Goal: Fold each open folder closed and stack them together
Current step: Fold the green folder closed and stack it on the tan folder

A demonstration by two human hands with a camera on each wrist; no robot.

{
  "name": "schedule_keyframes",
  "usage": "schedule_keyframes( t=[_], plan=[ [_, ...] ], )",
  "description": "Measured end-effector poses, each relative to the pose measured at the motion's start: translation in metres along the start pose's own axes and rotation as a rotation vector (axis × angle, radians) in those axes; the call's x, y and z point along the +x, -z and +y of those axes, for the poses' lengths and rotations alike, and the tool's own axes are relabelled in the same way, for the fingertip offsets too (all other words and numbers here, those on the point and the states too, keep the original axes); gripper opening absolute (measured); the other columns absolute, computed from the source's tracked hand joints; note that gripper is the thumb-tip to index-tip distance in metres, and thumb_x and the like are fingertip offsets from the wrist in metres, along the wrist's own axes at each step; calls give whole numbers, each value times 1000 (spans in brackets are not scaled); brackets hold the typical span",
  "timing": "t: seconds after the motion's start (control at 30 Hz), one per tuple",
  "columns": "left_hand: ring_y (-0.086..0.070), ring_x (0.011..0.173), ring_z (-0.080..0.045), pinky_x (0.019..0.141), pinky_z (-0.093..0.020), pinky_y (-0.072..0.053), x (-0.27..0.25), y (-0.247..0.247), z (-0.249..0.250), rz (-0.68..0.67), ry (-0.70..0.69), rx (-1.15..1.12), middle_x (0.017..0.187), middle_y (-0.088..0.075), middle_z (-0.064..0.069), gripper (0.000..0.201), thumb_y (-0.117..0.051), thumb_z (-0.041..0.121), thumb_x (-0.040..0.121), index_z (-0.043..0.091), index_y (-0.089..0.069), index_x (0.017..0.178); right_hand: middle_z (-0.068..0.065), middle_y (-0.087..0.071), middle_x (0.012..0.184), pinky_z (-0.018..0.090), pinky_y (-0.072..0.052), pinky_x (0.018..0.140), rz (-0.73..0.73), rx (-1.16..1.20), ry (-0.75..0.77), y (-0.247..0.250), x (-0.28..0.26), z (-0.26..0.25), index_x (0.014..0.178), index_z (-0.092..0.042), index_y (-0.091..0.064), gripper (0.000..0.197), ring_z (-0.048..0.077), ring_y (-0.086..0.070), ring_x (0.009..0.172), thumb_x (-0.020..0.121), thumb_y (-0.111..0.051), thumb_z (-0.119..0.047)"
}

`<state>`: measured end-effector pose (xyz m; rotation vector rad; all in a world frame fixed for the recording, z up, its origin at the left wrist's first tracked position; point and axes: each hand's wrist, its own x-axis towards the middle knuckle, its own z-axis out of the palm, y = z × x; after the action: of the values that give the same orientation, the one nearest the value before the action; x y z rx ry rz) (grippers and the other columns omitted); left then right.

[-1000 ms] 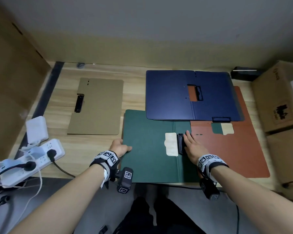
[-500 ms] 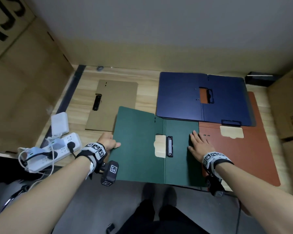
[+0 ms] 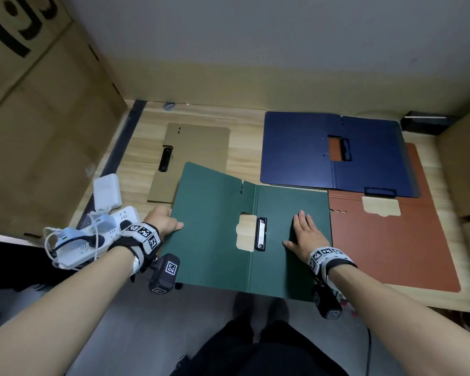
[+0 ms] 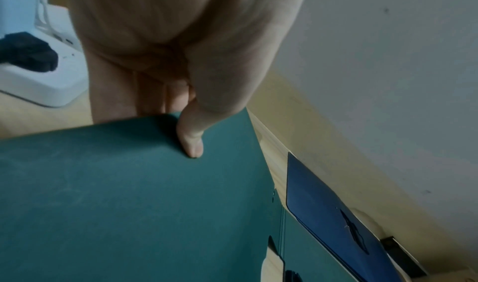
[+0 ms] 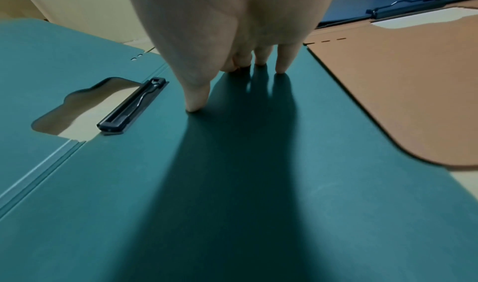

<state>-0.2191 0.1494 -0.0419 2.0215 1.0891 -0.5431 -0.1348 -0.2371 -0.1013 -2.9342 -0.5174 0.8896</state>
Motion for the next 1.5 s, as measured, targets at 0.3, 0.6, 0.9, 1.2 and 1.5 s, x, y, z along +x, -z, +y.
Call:
schedule_keyframes(
  t=[0.3, 0.6, 0.9, 1.2, 1.5],
  plan=[
    [-70, 93, -38, 80, -50, -60, -61, 25, 66, -206, -158, 140, 99, -71, -16, 18, -71, 6, 87, 3, -60, 101, 18, -25, 158, 40, -25, 117, -73, 230, 69, 32, -8, 1, 145, -2, -31, 64, 33, -28, 145, 99, -46, -44],
    [-70, 67, -26, 52, -25, -53, -144, -15, 157, -501, -436, 211, 82, -73, -15, 29, -59, 37, 96, 11, -51, 86, 10, -45, 151, 38, -32, 115, 48, 485, 100, 73, -47, 12, 146, -10, -41, 56, 26, -43, 138, 101, -42, -44],
    [-66, 65, -16, 54, -24, -48, -136, -112, 195, -529, -521, 267, 83, -74, -4, 31, -51, 39, 96, 16, -62, 79, -5, -71, 109, 30, -48, 91, 137, 990, 34, 94, -70, 50, 112, -24, -68, 52, 11, -65, 94, 100, -29, -57],
    [-60, 77, -38, 62, -29, -37, -79, -163, 121, -271, -265, 408, 81, -62, -20, 10, -61, 18, 75, 13, -52, 75, 4, -69, 114, 28, -52, 86, 67, 798, -113, 43, -49, 80, 130, -15, -55, 43, 19, -66, 93, 89, -69, -22],
    [-59, 99, -25, 75, -35, -55, -64, -165, 85, -220, 18, 26, 126, -53, -11, 73, -78, 32, 75, 4, -43, 132, 15, -59, 121, 46, -49, 96, -6, 647, -194, -8, -2, 56, 114, -11, -39, 65, 35, -61, 110, 72, -83, -33]
  ],
)
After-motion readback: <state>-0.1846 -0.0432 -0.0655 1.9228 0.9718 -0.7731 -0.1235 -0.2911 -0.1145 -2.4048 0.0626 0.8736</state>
